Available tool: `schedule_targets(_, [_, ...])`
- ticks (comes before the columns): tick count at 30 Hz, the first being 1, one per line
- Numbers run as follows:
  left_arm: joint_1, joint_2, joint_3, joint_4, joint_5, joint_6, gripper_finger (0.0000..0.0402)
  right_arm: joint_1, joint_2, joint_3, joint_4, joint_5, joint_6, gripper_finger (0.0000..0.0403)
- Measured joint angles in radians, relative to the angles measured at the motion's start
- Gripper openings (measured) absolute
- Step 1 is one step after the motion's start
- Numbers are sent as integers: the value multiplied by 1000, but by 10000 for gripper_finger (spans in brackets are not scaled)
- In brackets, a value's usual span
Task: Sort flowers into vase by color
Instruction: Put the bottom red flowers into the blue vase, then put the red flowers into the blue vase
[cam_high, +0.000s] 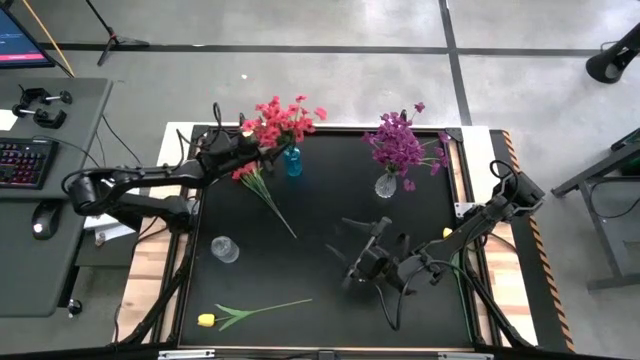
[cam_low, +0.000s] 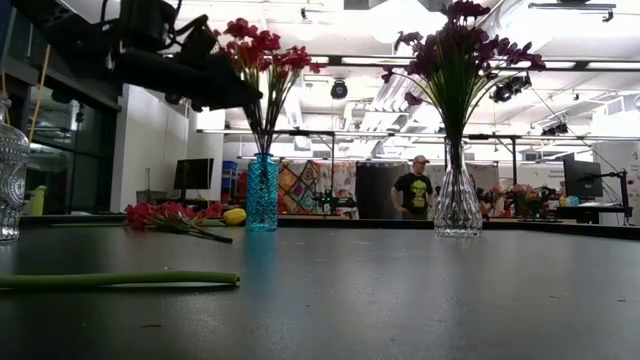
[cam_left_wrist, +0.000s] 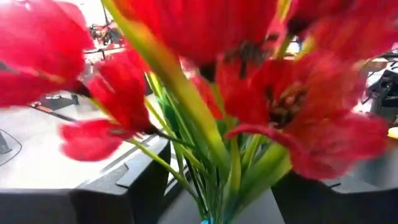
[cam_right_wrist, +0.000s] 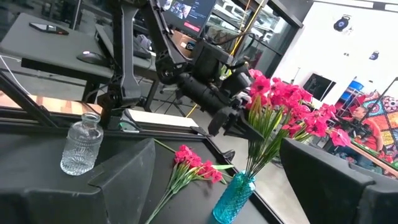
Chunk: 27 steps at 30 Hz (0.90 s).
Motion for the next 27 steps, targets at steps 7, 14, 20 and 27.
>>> schedule_targets(7, [0,-119,0,-93,-27,20,251,0,0,0,0,0,0,334])
schedule_targets(14, [1,-256,0,-329,-96,45,251,0,0,0,0,0,0,334])
schedule_targets(20, [1,-363,0,-583,-155,13,251,0,0,0,0,0,-3,334])
schedule_targets(27, [-1,-441,0,-810,-163,-131,251,0,0,0,-13,1,25,334])
